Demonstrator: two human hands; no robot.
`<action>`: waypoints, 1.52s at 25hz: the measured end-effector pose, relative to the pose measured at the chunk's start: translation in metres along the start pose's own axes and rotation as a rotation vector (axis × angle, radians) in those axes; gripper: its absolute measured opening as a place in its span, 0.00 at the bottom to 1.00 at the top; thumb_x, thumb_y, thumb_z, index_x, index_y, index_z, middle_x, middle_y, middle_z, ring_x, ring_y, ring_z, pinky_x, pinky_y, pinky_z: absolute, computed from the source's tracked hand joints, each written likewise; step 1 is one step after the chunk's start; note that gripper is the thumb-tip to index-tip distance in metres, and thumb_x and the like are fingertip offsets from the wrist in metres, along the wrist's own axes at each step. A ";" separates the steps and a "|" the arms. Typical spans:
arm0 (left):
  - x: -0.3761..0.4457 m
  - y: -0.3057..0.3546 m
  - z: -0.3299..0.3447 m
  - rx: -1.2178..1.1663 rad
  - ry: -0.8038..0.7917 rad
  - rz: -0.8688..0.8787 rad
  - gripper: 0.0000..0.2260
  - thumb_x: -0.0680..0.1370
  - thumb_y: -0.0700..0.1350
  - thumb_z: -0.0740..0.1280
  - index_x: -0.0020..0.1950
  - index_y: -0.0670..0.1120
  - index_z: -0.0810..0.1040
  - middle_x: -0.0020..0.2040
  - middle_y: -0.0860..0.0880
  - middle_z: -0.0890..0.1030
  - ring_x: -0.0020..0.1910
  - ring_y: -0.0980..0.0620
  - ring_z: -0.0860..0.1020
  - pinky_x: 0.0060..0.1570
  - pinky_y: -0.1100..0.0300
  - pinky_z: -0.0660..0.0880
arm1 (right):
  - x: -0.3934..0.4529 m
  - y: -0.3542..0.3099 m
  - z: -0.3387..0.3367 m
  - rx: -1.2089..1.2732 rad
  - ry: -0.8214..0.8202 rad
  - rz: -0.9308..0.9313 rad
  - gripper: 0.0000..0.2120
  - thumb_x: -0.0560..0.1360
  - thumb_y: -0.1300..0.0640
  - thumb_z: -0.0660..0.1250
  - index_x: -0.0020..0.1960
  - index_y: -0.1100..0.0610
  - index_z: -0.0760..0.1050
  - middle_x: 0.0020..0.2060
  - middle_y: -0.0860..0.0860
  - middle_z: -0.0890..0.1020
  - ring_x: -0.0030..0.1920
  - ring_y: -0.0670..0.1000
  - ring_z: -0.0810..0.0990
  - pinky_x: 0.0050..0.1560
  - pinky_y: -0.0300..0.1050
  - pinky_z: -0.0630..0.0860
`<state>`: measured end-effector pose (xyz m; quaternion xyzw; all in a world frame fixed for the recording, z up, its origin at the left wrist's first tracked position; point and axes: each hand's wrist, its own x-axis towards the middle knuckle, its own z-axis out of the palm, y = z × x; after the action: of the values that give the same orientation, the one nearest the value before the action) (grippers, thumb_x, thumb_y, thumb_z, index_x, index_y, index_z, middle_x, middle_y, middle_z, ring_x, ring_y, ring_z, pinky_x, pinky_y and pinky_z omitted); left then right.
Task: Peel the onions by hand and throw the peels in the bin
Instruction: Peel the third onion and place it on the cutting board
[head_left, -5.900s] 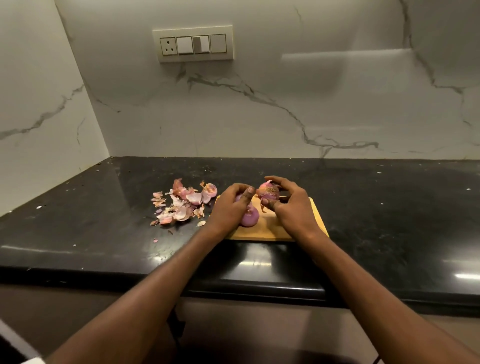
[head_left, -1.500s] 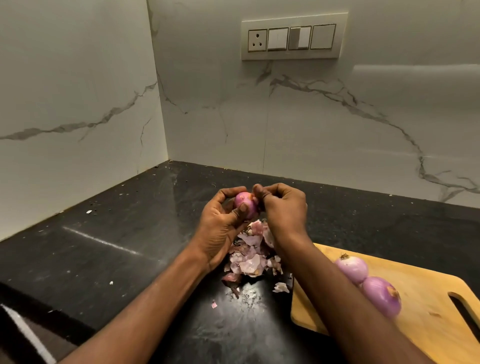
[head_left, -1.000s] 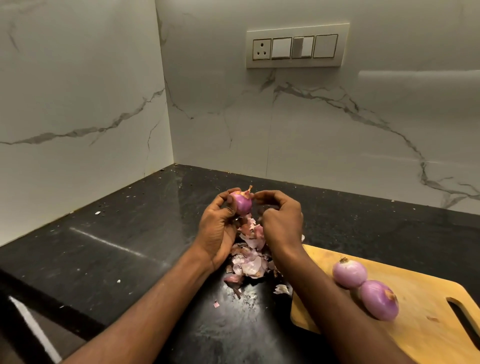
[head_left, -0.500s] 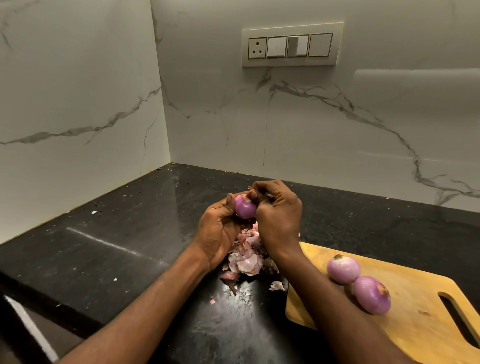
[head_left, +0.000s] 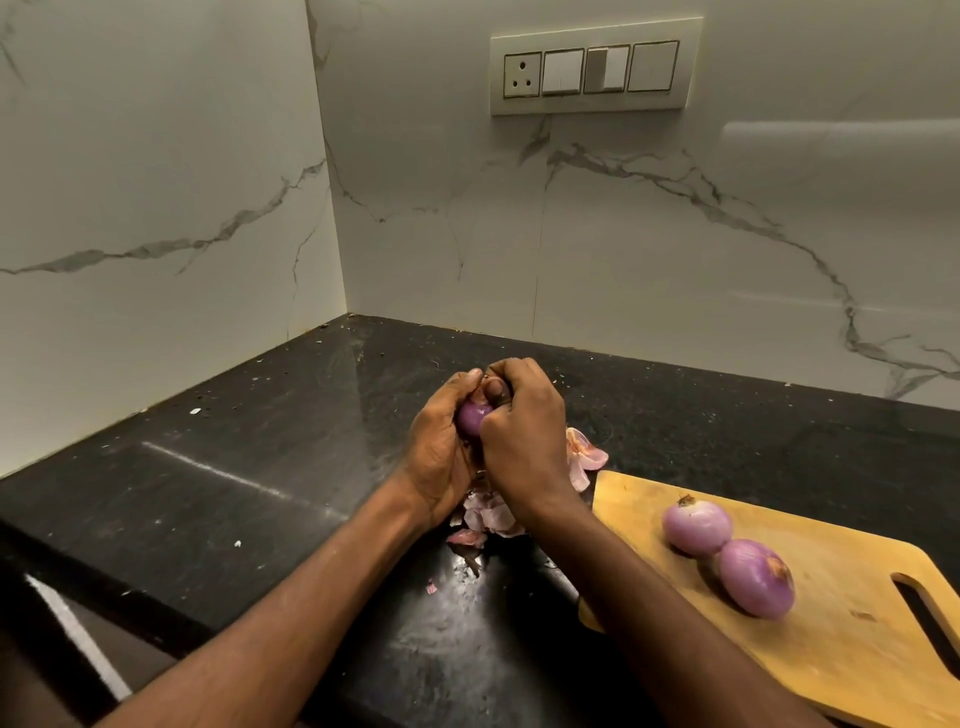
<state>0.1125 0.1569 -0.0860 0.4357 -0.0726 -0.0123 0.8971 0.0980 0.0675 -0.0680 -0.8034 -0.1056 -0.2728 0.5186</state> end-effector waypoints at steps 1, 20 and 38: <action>-0.001 0.000 0.000 0.024 0.021 -0.002 0.09 0.81 0.48 0.66 0.50 0.43 0.81 0.46 0.46 0.81 0.45 0.51 0.80 0.45 0.59 0.80 | 0.001 -0.001 -0.001 0.053 -0.002 0.053 0.09 0.74 0.67 0.61 0.50 0.60 0.79 0.46 0.55 0.79 0.46 0.53 0.77 0.47 0.54 0.77; 0.001 -0.005 -0.001 0.562 0.133 0.206 0.21 0.87 0.57 0.53 0.60 0.39 0.71 0.37 0.44 0.74 0.28 0.53 0.71 0.24 0.61 0.70 | 0.012 0.009 -0.034 -0.257 -0.106 -0.280 0.03 0.73 0.59 0.77 0.46 0.55 0.85 0.40 0.47 0.84 0.40 0.44 0.82 0.45 0.47 0.84; -0.003 0.000 0.003 0.433 0.014 0.178 0.16 0.88 0.51 0.56 0.44 0.49 0.77 0.37 0.48 0.76 0.33 0.52 0.71 0.33 0.56 0.67 | 0.010 0.006 -0.032 -0.063 -0.083 -0.119 0.05 0.73 0.53 0.75 0.39 0.52 0.84 0.31 0.47 0.83 0.33 0.46 0.83 0.37 0.49 0.83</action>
<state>0.1088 0.1547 -0.0840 0.6101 -0.1055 0.0858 0.7806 0.0984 0.0354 -0.0575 -0.8224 -0.1658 -0.2727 0.4709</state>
